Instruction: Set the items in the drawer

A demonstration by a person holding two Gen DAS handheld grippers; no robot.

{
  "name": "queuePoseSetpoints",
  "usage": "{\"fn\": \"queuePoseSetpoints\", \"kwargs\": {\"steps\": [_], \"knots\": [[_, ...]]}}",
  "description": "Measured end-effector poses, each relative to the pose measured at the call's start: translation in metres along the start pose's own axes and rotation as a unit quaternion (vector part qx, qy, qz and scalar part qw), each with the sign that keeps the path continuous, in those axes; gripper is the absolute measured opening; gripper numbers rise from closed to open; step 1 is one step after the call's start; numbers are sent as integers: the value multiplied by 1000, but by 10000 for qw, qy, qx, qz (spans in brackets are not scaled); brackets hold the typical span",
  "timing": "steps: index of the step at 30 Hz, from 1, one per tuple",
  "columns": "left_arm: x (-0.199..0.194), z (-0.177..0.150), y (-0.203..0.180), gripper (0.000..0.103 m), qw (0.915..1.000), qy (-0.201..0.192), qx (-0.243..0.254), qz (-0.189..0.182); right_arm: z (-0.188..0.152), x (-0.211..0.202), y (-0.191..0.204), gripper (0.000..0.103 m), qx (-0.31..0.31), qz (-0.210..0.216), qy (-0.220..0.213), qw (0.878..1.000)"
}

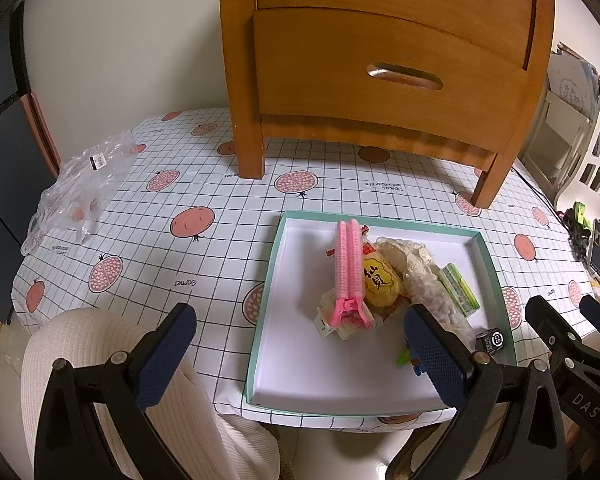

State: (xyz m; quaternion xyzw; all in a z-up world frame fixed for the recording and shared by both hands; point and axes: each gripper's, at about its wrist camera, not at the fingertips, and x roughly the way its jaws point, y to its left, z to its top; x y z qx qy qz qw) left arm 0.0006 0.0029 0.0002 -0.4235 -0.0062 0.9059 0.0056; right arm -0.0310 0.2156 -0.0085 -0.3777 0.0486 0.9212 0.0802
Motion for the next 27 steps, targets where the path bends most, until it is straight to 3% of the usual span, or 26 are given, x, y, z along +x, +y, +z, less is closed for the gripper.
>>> {"fn": "queuePoseSetpoints", "kwargs": {"steps": [14, 22, 27], "knots": [[5, 13, 11, 103, 9996, 135, -223, -76, 6, -4, 0, 103, 70, 155, -22, 9999], [21, 55, 28, 103, 9983, 105, -437, -374, 37, 7, -22, 103, 143, 224, -116, 9996], [29, 86, 37, 103, 9977, -256, -506, -368, 65, 19, -34, 103, 115, 387, -299, 9987]]}}
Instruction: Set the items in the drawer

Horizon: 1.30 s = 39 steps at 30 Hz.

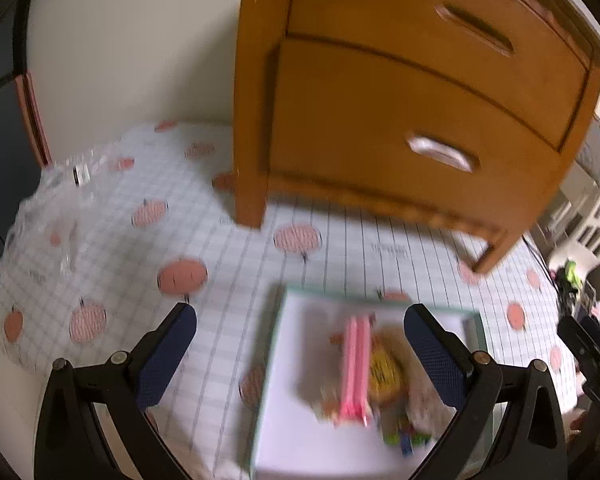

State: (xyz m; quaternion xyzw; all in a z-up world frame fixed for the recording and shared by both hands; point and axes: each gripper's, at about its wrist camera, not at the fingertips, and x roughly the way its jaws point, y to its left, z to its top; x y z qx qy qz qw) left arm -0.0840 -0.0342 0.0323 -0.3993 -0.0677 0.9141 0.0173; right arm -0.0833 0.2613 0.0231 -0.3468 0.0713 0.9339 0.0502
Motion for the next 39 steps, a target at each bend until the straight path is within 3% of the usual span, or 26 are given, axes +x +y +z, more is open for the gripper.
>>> {"fn": "queuePoseSetpoints", "kwargs": {"steps": [4, 14, 22, 31, 39], "knots": [[8, 25, 4, 103, 9989, -441, 50, 141, 18, 9, -3, 103, -196, 118, -245, 9994], [34, 99, 15, 103, 9991, -392, 159, 31, 68, 50, -27, 103, -79, 223, -93, 9997], [58, 139, 24, 103, 9980, -432, -161, -427, 114, 76, -35, 103, -292, 306, -234, 9988], [70, 160, 15, 103, 9950, -604, 16, -791, 144, 103, -32, 103, -461, 493, -381, 9970], [74, 159, -1, 103, 9927, -581, 323, -1002, 152, 111, -22, 103, -704, 550, -446, 9950]]}}
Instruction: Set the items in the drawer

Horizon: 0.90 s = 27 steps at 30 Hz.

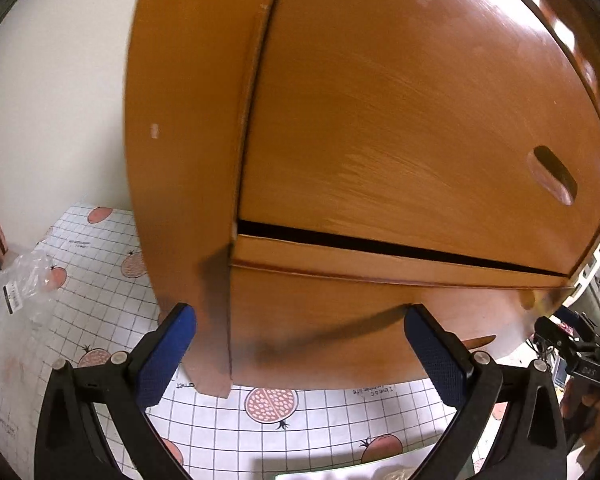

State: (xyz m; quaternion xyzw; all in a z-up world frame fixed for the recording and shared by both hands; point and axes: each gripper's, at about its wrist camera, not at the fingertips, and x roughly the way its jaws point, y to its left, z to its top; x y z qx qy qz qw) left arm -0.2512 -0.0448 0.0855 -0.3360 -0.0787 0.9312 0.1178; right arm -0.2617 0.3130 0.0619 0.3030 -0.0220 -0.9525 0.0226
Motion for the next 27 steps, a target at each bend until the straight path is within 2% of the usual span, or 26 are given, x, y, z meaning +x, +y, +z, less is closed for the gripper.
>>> {"fn": "queuePoseSetpoints", "kwargs": {"steps": [3, 7, 14, 20, 27], "knots": [[3, -2, -7, 103, 9999, 43, 61, -153, 0, 1, 1, 103, -4, -44, 4, 10000], [3, -4, -19, 103, 9995, 42, 295, 39, 0, 1, -1, 103, 86, 35, -2, 10000], [-6, -7, -19, 103, 9996, 115, 250, -18, 0, 1, -1, 103, 231, 23, 36, 9997], [-29, -26, -23, 103, 9993, 107, 366, 47, -13, -14, 4, 103, 306, 25, -21, 9995], [-64, -49, -21, 103, 9999, 87, 121, 0, -35, -43, 14, 103, 330, -12, -6, 9995]]}}
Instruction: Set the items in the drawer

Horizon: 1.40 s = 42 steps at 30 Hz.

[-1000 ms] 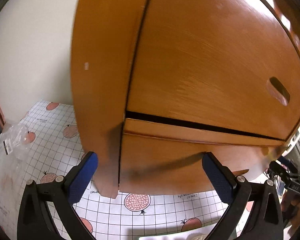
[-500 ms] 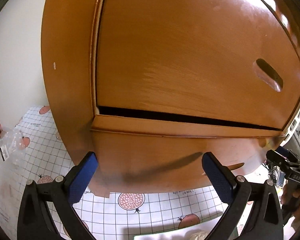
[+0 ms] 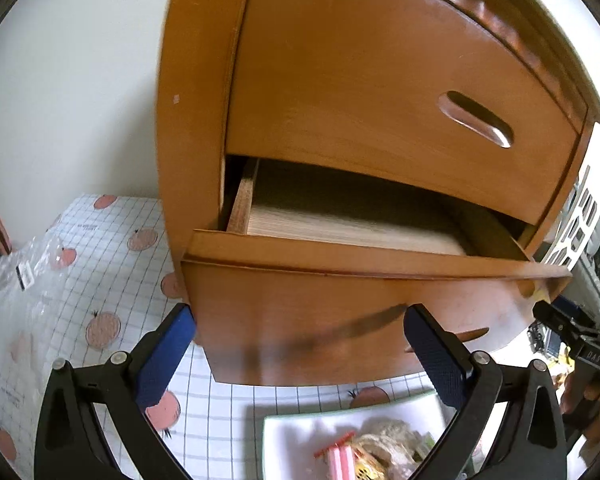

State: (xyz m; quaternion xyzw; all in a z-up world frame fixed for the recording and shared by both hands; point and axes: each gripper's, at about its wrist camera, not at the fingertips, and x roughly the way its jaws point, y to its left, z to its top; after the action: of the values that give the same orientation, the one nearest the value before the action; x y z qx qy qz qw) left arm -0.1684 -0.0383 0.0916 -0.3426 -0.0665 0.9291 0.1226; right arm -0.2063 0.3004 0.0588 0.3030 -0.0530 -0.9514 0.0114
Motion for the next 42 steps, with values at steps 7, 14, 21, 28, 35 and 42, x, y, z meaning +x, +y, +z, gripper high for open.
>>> {"fn": "queuePoseSetpoints", "kwargs": {"steps": [7, 14, 21, 28, 35, 42], "knots": [[-20, -16, -5, 103, 10000, 24, -47, 22, -5, -15, 6, 103, 70, -97, 26, 9999], [-2, -12, -1, 103, 9995, 147, -296, 28, -17, -42, 7, 103, 37, -247, 94, 9996], [-16, -29, -15, 103, 9991, 228, -364, 45, -25, -62, 14, 103, 293, -104, 164, 9994], [-12, -78, -27, 103, 9962, 666, -518, 210, -57, -76, 31, 103, 462, -92, 246, 9986], [17, -124, -32, 103, 9901, 1225, -648, 243, -102, -52, 39, 103, 742, -60, 850, 9936], [56, -152, -23, 102, 9837, 1582, -737, 424, -137, -11, 39, 103, 930, 0, 1459, 9849]]}}
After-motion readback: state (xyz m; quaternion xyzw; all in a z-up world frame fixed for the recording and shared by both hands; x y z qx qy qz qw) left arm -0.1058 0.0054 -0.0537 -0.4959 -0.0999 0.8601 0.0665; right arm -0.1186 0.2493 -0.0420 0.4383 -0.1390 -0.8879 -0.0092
